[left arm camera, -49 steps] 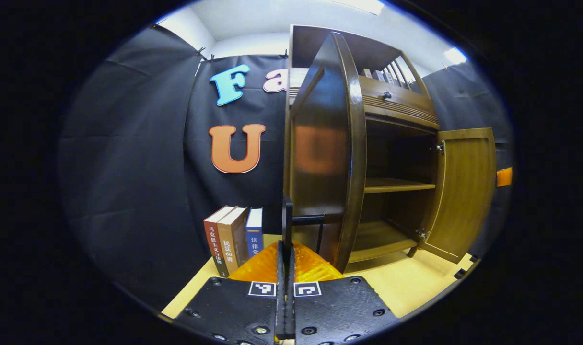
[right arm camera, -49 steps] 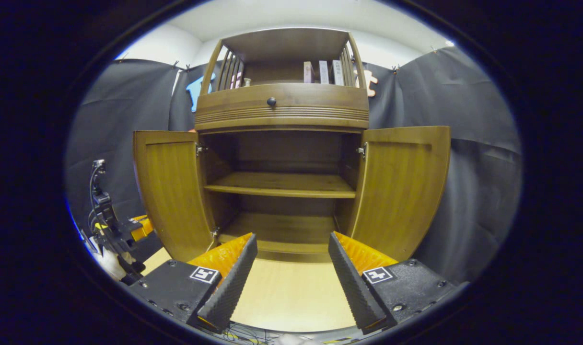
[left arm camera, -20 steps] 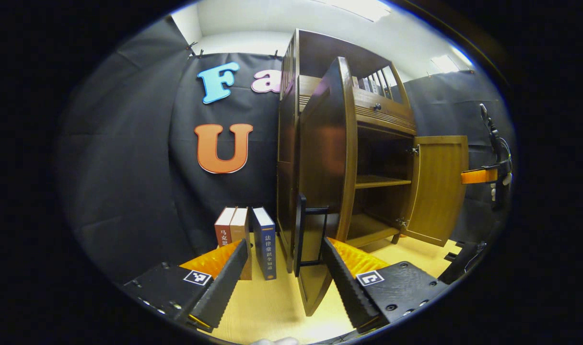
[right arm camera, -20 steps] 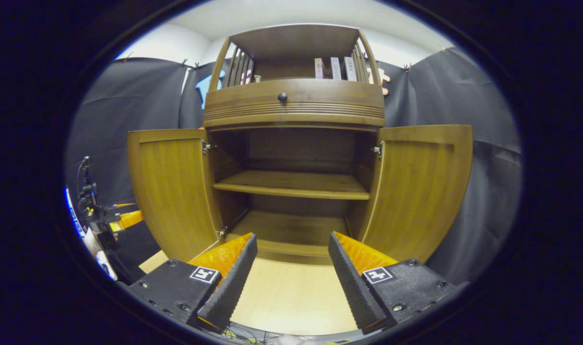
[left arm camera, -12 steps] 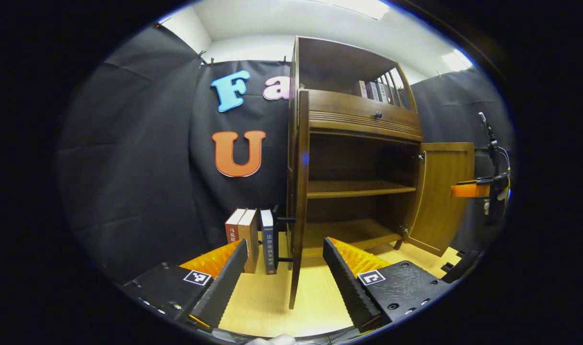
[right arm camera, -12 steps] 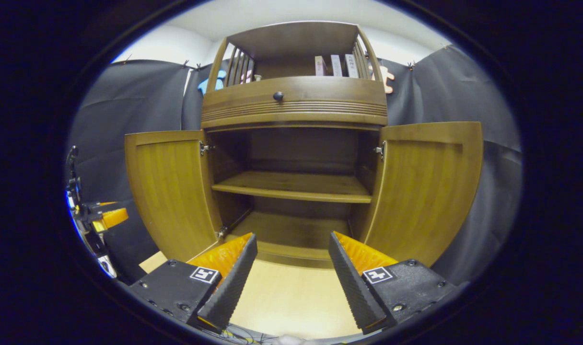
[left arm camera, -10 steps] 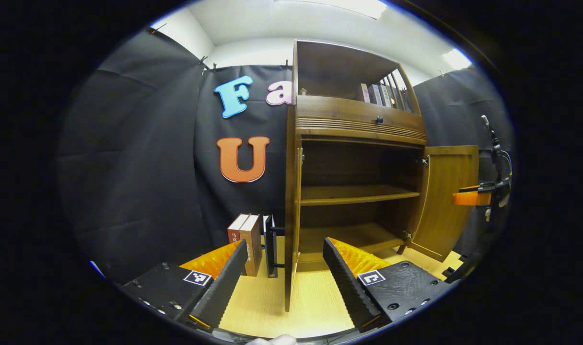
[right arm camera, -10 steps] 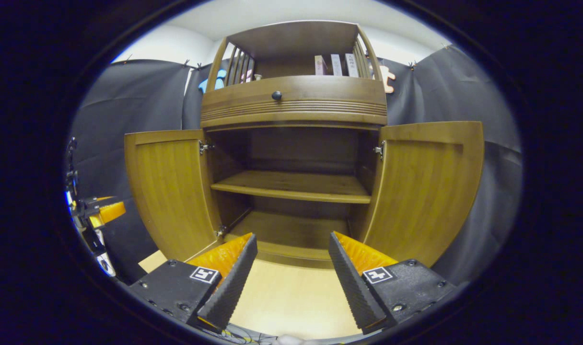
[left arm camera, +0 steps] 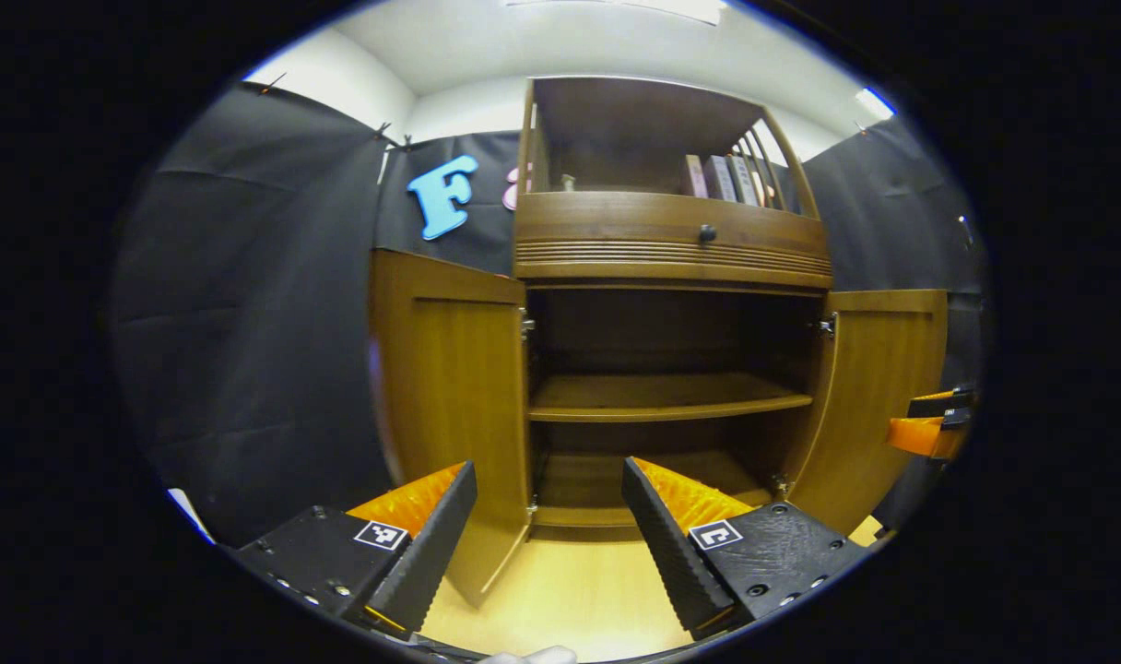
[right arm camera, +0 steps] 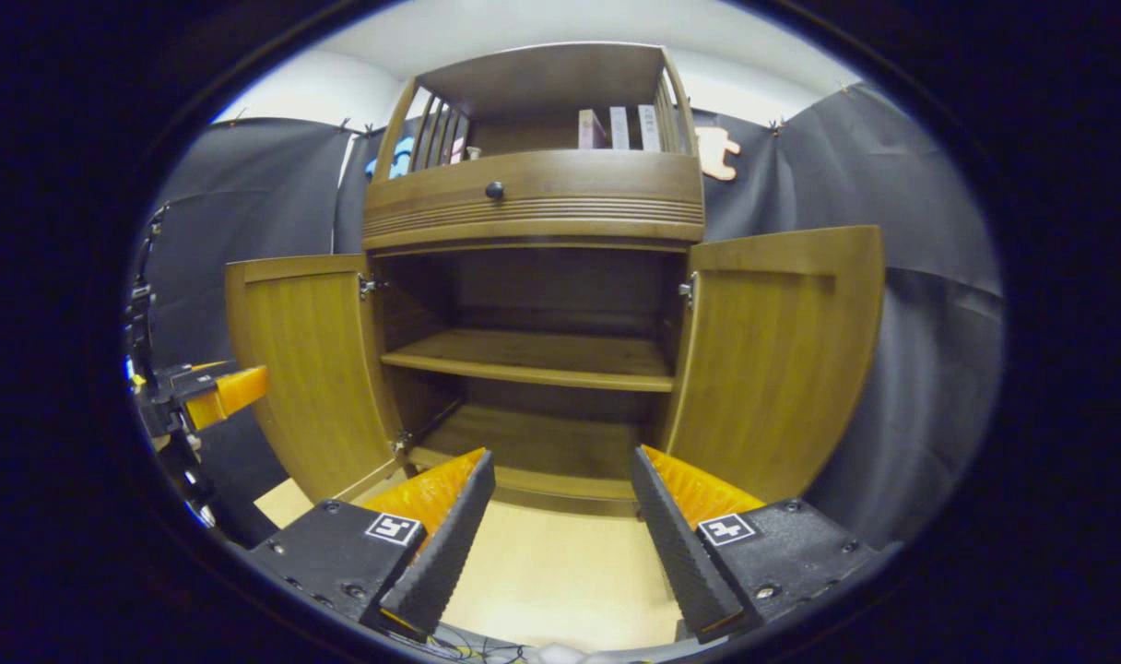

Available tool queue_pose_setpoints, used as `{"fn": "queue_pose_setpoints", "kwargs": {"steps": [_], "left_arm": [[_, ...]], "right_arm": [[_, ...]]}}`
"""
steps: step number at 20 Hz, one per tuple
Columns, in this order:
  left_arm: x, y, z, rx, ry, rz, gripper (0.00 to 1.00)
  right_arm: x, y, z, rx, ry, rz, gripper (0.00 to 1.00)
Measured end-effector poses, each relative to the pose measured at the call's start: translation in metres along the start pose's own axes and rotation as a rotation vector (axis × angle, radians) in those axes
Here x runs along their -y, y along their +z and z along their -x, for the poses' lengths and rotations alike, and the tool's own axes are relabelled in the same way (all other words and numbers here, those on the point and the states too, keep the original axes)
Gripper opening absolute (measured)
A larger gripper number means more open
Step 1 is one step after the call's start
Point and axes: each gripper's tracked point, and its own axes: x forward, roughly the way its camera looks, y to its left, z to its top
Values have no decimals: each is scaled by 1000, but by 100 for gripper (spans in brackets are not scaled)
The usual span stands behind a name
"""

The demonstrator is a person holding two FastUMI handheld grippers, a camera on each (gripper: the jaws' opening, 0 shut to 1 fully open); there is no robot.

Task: Open the right door of the double-door shoe cabinet with the right hand, and open the left door with the left hand.

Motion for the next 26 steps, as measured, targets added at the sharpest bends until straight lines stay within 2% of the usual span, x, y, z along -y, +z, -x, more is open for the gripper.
{"fn": "queue_pose_setpoints", "kwargs": {"steps": [2, 3, 4, 9, 11, 12, 13, 17, 18, 19, 25, 26], "left_arm": [[27, -2, -8, -12, -57, 3, 95], [36, -5, -10, -24, -72, 2, 100], [42, -8, -12, -32, -85, -1, 96], [65, -8, -15, -35, -123, -22, 96], [66, -7, -14, -31, -131, -38, 96], [66, -4, -14, -25, -133, -51, 91], [65, -1, -13, -18, -134, -63, 96], [64, 12, -13, 17, -145, -82, 95], [64, 12, -12, 21, -149, -78, 100], [63, 13, -13, 20, -152, -75, 96], [53, 19, -9, 34, -153, -68, 96], [51, 17, -7, 35, -149, -63, 100]], "right_arm": [[9, 4, 5, 22, -30, -4, 95], [13, 5, 8, 30, -47, -10, 95], [15, 6, 9, 37, -57, -15, 95], [25, 9, 17, 64, -109, -15, 95], [26, 12, 17, 80, -121, -25, 95], [26, 13, 17, 85, -126, -27, 95], [26, 13, 17, 85, -131, -28, 95], [21, 13, 15, 90, -145, -33, 95], [19, 14, 15, 94, -146, -37, 95], [16, 15, 15, 96, -146, -37, 95], [7, 22, 18, 119, -151, -33, 95], [6, 22, 17, 122, -154, -36, 95]]}}
